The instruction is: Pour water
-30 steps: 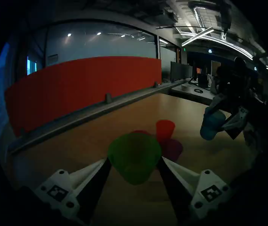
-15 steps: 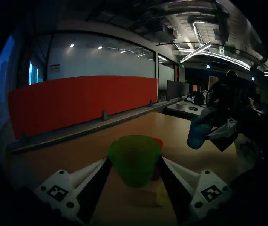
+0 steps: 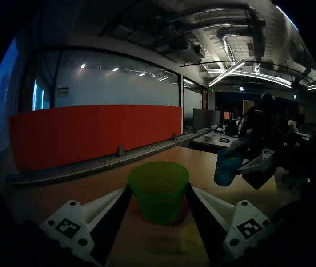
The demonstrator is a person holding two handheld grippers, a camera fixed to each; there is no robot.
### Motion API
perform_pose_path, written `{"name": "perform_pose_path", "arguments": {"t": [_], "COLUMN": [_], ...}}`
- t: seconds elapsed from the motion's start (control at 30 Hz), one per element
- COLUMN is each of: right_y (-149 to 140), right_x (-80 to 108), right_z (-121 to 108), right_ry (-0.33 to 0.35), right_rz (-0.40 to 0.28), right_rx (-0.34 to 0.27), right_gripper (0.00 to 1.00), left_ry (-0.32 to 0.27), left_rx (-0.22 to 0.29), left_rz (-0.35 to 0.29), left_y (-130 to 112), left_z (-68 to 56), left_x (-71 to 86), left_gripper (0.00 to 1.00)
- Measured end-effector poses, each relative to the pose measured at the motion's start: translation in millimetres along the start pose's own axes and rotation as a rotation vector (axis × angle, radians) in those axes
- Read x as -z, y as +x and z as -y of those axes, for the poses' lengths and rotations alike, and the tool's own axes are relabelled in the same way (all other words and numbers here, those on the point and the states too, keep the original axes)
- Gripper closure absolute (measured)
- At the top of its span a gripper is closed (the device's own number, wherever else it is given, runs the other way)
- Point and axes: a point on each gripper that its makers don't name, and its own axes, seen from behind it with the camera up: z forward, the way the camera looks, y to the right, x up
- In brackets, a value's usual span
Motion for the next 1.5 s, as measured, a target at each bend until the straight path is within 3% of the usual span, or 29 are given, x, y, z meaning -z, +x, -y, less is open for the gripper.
{"name": "perform_pose_path", "arguments": {"t": [0.2, 0.8, 1.2, 1.5], "right_y": [4.4, 23.0, 36.7, 53.9], "right_x": [-0.5, -9.0, -17.1, -21.3], "right_z": [-1.8, -5.0, -6.0, -7.0], "right_ry": [-0.002, -0.001, 0.003, 0.017], "right_rz": [-0.013, -0.098, -0.137, -0.154], "right_rx": [0.002, -0.003, 0.006, 0.055], "right_gripper": [0.11, 0.11, 0.11, 0.11], "left_ry": [-0.022, -0.053, -0.053, -0.054], "left_rx": [-0.010, -0.020, -0.030, -0.043], "left_rz": [-0.022, -0.036, -0.061, -0.056], "left_y": [5.6, 3.0, 4.9, 0.8], "left_z": [-9.7, -23.9, -25.0, -26.8], "left_x": [-1.3, -0.4, 4.2, 6.5], "left_gripper": [0.14, 0.15, 0.14, 0.14]}}
